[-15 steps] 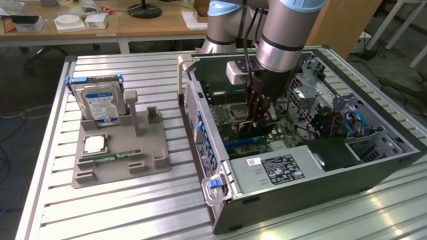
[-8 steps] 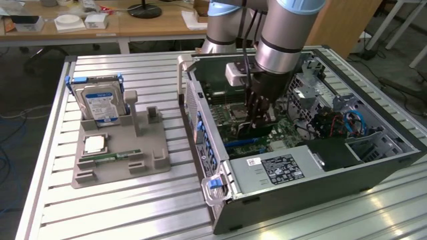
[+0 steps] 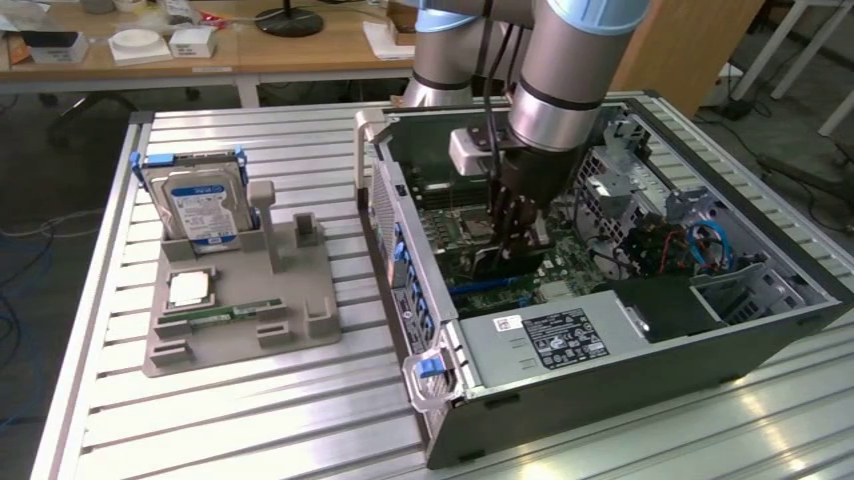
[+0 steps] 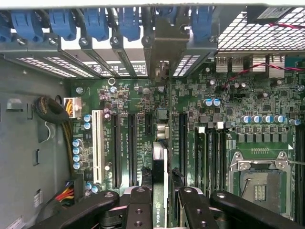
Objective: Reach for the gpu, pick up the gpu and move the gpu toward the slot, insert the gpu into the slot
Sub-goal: 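Insert the gpu into the slot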
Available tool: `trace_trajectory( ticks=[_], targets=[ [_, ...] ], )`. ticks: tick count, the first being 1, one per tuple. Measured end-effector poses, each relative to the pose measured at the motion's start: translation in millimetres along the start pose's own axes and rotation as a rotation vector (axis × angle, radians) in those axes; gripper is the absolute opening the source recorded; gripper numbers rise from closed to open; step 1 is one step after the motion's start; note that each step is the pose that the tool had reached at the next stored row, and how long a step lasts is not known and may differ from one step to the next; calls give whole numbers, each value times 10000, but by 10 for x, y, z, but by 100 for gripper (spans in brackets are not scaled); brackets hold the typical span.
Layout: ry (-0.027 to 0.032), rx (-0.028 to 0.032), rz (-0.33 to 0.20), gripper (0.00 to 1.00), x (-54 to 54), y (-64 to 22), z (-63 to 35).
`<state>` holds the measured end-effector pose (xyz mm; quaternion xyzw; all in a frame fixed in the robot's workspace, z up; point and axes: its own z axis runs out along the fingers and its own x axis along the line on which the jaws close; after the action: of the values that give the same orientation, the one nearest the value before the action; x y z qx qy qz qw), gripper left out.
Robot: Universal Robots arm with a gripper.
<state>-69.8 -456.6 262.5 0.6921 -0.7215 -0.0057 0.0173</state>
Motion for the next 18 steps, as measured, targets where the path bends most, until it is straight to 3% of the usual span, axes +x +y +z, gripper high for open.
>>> trace_trajectory(
  ticks=[18],
  targets=[
    [-4, -1, -1, 26, -1, 18, 53]
  ],
)
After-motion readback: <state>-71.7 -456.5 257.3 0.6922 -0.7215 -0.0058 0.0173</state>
